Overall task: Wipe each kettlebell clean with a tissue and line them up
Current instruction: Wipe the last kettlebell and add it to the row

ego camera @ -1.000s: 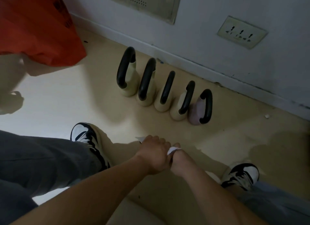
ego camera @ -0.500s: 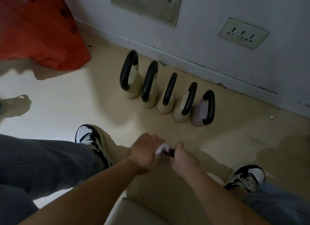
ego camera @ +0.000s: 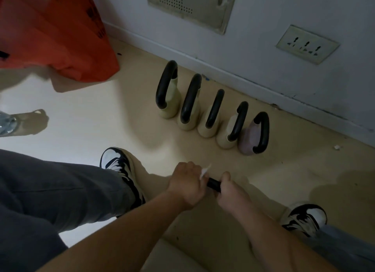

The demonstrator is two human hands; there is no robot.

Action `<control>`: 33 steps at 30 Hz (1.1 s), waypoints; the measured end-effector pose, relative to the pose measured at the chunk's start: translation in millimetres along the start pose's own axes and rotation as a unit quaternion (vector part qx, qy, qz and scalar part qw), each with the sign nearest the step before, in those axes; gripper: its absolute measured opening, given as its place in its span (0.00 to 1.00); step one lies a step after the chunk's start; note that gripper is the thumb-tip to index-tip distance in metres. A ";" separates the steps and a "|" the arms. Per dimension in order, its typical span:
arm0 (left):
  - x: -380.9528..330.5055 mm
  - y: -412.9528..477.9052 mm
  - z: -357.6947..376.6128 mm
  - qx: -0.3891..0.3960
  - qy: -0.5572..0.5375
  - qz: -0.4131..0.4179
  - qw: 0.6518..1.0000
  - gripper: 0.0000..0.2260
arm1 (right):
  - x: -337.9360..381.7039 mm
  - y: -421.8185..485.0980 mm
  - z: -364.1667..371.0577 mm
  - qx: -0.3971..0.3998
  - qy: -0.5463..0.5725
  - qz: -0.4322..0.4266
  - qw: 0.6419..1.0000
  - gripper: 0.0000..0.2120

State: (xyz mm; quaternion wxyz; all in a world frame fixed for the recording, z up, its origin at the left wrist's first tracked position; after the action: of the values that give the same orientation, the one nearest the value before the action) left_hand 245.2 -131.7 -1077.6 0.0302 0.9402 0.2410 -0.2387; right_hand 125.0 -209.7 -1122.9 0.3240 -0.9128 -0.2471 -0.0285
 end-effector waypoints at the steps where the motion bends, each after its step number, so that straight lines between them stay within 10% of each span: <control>1: -27.8 -4.2 5.2 0.006 0.008 0.044 0.999 0.22 | -3.5 -0.7 4.1 0.015 -0.005 0.012 1.000 0.11; 5: -44.7 -17.1 17.8 0.021 -0.014 0.164 0.986 0.22 | -6.3 -7.7 7.5 0.038 0.062 0.052 0.996 0.18; 10: 34.3 -6.0 -2.1 -0.001 -0.006 -0.004 1.000 0.19 | -2.1 -2.5 -1.0 -0.011 0.032 -0.002 0.999 0.13; 16: -60.3 -19.9 2.6 0.015 -0.017 0.160 0.987 0.22 | -11.8 -7.3 12.3 0.057 0.042 0.046 0.996 0.11; 22: 11.8 2.7 -14.1 0.000 0.040 -0.030 0.999 0.17 | -2.1 1.6 3.2 0.007 0.036 0.004 0.999 0.13; 27: -62.0 -18.7 17.3 0.035 -0.002 0.154 0.987 0.19 | 5.2 -0.6 16.6 0.075 0.043 -0.003 0.996 0.17; 33: 11.9 -1.8 -15.7 -0.044 -0.017 0.065 0.997 0.16 | -8.1 4.8 8.7 0.000 0.078 0.009 0.997 0.15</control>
State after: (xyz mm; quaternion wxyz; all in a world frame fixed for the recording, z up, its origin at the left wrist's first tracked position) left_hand 260.3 -122.3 -1069.2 0.0904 0.9475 0.1895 -0.2411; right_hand 119.2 -211.2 -1134.3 0.3423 -0.9101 -0.2127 -0.0964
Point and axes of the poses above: each hand's wrist, its own y-axis towards the middle knuckle, its own z-axis out of the palm, x = y × z, the point moved 10 cm from there along y, towards the middle knuckle, and after that the axes turned 9 degrees about -x, right-handed, at the moved point
